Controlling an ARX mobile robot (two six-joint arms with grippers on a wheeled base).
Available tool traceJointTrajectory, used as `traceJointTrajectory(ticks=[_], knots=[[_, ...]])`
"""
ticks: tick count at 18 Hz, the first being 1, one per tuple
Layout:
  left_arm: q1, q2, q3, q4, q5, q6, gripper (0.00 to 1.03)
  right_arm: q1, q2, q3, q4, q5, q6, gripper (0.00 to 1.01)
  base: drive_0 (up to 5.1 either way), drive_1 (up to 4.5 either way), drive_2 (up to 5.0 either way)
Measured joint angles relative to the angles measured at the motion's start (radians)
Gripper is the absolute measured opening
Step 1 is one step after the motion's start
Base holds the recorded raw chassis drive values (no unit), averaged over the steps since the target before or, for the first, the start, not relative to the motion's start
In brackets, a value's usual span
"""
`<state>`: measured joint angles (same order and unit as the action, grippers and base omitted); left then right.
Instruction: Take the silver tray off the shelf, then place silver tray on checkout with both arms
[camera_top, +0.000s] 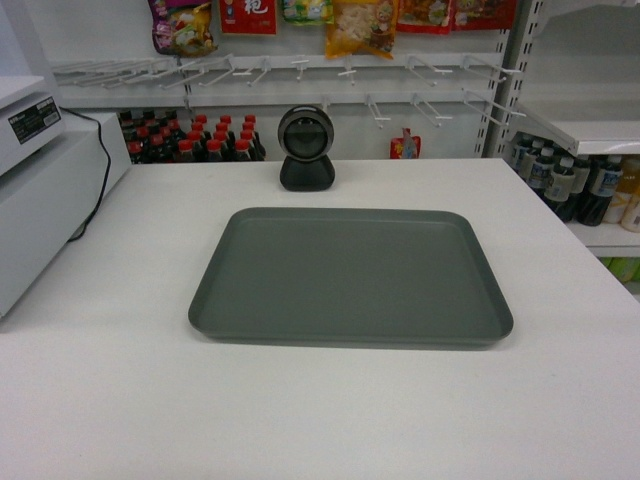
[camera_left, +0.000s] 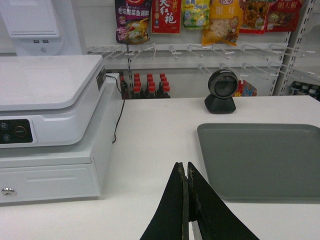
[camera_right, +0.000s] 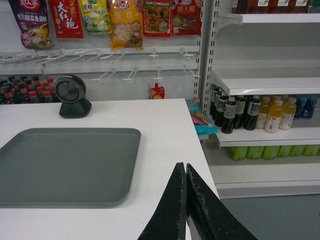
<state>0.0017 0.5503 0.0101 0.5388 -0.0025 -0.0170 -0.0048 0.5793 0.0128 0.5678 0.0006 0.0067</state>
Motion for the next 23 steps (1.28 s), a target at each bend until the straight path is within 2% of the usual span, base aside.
traceJointTrajectory(ticks=[8,15,16,17,21,23], knots=[[0.000,-0.254,0.000,-0.241,0.000,0.000,0.01,0.000,-0.266,0.000,-0.255,0.000,0.000,0.03,0.0,0.00,0.0],[0.000,-0.380,0.000,-0.367,0.000,0.000,0.01,0.000,-0.400,0.000,-0.387,0.000,0.000,0.03,0.0,0.00,0.0],[0.000,-0.459,0.001,-0.488,0.000,0.000,0.01,0.000,-0.415,0.000,-0.410,0.000,0.000,0.03,0.0,0.00,0.0],[0.000,-0.540,0.000,-0.546,0.001,0.000,0.01,0.000,-0.523,0.000,-0.563,-0.001,0.000,0.03,0.0,0.00,0.0],[0.000,-0.540,0.000,-0.543,0.002,0.000,0.01,0.001,-0.575,0.000,-0.569,-0.001,-0.001,0.03,0.0,0.00,0.0],[0.000,-0.540,0.000,-0.543,0.002,0.000,0.24,0.005,-0.575,0.000,-0.571,-0.001,-0.001,0.25,0.0,0.00,0.0]])
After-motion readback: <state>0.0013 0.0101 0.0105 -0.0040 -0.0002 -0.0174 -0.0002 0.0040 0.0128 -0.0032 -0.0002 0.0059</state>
